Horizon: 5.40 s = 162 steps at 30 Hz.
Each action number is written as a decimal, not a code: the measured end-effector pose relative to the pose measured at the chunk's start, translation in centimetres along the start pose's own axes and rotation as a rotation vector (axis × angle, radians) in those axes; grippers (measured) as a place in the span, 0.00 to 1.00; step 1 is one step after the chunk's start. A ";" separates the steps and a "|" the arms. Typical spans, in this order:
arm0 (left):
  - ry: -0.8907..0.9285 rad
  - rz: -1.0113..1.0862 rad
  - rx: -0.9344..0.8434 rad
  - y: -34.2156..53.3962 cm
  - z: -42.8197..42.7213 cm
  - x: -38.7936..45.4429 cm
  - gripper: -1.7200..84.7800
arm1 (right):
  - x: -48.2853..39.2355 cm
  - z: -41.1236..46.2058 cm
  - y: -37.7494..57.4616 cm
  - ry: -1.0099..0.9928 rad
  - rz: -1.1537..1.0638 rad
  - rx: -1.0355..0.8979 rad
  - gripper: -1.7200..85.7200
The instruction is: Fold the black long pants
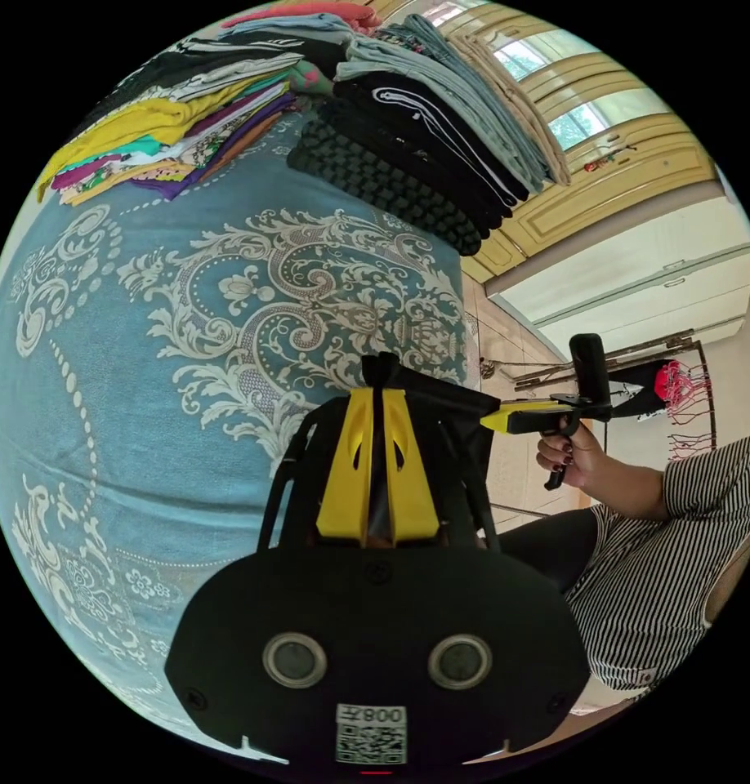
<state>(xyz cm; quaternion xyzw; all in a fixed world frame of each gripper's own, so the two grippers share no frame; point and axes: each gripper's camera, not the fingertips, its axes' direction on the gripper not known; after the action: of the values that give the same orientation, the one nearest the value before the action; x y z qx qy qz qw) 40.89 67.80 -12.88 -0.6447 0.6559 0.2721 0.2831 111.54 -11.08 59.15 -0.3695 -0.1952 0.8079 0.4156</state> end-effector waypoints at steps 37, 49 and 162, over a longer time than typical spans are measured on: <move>0.011 0.008 0.555 31.5 -46.8 17.2 0.05 | -9.0 25.2 13.5 -0.352 -0.669 -0.389 0.04; 0.133 -0.276 0.600 48.5 -53.2 17.5 0.05 | -5.4 46.3 18.5 -0.244 -0.770 -0.680 0.04; -0.194 -0.691 0.534 53.9 -37.8 52.5 0.07 | -10.0 55.4 -8.7 0.180 -0.657 -0.774 0.09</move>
<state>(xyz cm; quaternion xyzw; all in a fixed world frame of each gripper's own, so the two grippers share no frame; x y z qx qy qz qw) -14.19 5.32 -25.07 -0.7018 0.4196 0.0417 0.5742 77.90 -14.64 104.95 -0.4836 -0.5492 0.4684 0.4952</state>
